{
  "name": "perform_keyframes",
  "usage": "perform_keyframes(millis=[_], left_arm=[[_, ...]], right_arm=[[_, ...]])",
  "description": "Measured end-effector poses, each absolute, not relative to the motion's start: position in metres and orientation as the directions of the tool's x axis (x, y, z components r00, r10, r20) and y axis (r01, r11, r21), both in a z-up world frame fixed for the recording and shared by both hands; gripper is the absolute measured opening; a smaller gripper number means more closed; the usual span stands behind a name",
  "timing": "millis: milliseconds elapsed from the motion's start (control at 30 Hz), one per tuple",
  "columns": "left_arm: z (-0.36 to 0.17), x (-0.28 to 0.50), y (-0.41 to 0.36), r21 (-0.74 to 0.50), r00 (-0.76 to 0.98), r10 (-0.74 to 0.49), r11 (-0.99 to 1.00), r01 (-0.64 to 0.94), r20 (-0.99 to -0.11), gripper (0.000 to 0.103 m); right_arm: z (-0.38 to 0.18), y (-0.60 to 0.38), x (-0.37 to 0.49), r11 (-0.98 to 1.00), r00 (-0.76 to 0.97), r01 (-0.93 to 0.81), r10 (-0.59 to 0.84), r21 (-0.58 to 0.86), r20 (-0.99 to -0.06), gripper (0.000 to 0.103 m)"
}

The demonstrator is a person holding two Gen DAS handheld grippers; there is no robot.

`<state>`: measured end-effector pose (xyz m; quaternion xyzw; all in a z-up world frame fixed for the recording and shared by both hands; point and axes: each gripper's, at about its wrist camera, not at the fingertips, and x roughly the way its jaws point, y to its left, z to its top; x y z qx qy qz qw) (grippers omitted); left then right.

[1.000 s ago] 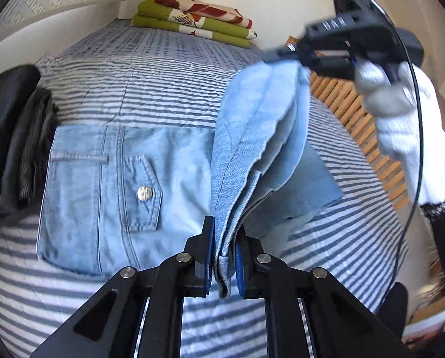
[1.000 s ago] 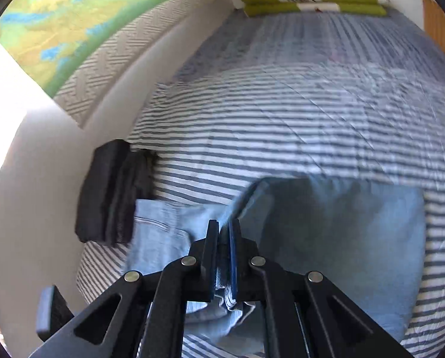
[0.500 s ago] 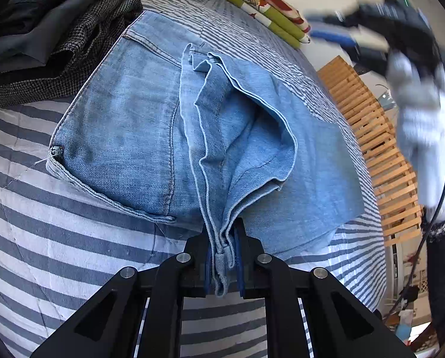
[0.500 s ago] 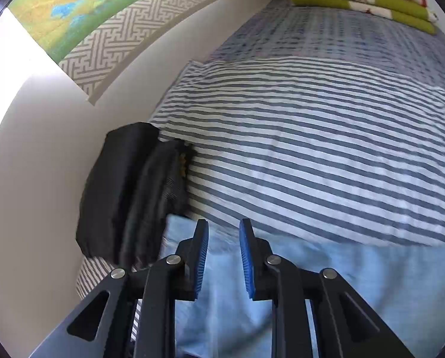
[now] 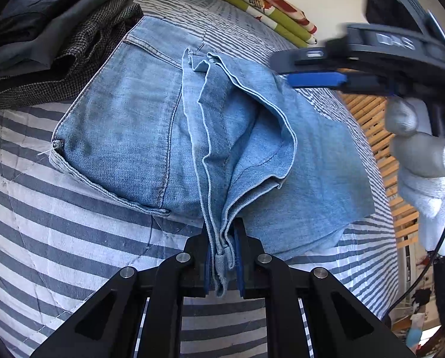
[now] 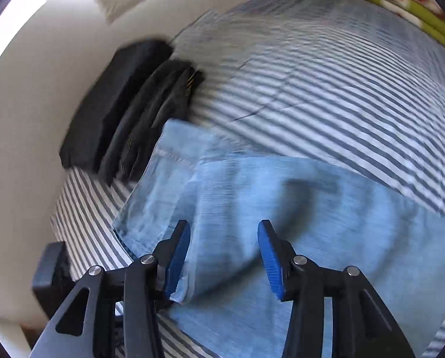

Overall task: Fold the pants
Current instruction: 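Pinch the shirt's folded edge with the left tool while the right tool presses the sleeve, then release the shirt and smooth the folded bundle flat with both tools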

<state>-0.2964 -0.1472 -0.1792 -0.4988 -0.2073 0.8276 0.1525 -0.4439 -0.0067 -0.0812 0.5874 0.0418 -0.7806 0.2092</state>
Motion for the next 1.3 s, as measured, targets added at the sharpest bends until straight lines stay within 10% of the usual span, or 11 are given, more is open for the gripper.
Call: perform_keyframes(millis=[133,200,267,400,667,800,1000,1300], left_arm=[[-0.177,-0.289,-0.139,-0.445,-0.462,0.424,-0.893,-0.069,-0.779,0.013],[-0.173,-0.287,-0.133,-0.397,-0.469,0.392,-0.913,-0.092,-0.792,0.014],[-0.17,-0.285,-0.126,-0.351,-0.477,0.358,-0.93,-0.108,-0.803,0.014],[-0.168,-0.282,-0.121,-0.317,-0.483,0.337,-0.94,-0.127,-0.808,0.014],[-0.174,-0.273,-0.116,-0.325,-0.486,0.354,-0.934,-0.145,-0.799,0.014],[-0.167,-0.271,-0.111,-0.309,-0.511,0.347,-0.937,-0.161,-0.786,0.013],[-0.15,-0.265,-0.109,-0.316,-0.544,0.36,-0.932,-0.177,-0.758,0.013],[-0.101,-0.253,-0.153,-0.428,-0.652,0.422,-0.889,-0.162,-0.63,0.013]], right_arm=[[-0.111,-0.036,-0.45,-0.905,-0.189,0.424,-0.115,0.024,-0.975,0.04],[-0.113,-0.027,-0.461,-0.926,-0.157,0.368,-0.148,0.082,-0.976,0.01],[-0.107,-0.012,-0.474,-0.942,-0.164,0.286,-0.23,0.177,-0.959,0.008],[-0.105,0.005,-0.496,-0.92,-0.165,0.154,-0.382,0.359,-0.909,0.007],[-0.102,-0.077,-0.495,-0.913,-0.167,0.408,-0.099,0.023,-0.981,0.041],[-0.123,-0.107,-0.485,-0.86,-0.171,0.487,0.075,-0.15,-0.982,0.042],[-0.124,-0.084,-0.484,-0.88,-0.161,0.447,0.1,-0.163,-0.982,0.007],[-0.027,-0.029,-0.489,-0.962,-0.31,0.27,-0.128,0.042,-0.942,0.005]])
